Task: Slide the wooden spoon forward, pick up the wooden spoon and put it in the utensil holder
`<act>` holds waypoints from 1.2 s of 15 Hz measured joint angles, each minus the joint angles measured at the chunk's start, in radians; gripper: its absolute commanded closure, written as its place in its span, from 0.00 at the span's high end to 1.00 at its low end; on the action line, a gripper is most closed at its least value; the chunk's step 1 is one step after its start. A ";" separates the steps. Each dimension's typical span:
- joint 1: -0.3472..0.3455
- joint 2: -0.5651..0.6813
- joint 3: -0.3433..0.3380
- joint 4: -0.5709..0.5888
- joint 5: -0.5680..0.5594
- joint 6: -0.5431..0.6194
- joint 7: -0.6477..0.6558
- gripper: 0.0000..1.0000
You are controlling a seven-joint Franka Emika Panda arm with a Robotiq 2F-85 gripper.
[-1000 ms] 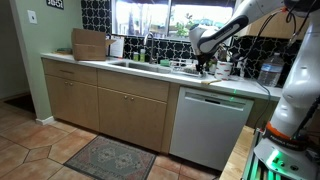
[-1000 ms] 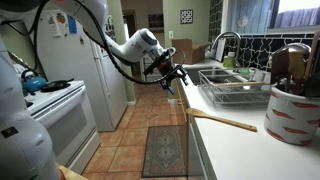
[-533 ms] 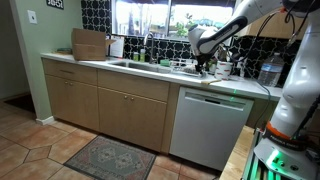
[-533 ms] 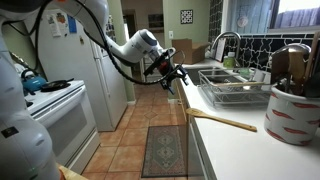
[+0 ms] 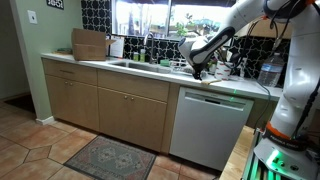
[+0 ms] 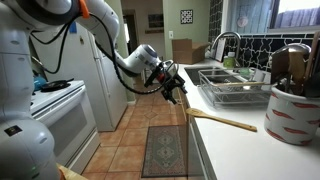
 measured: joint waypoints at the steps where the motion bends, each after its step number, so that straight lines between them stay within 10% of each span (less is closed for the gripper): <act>1: 0.005 0.022 0.000 0.012 -0.007 -0.017 0.019 1.00; 14: 0.020 0.204 -0.021 0.133 -0.061 -0.132 0.112 1.00; 18: 0.021 0.234 -0.022 0.157 -0.073 -0.132 0.126 0.77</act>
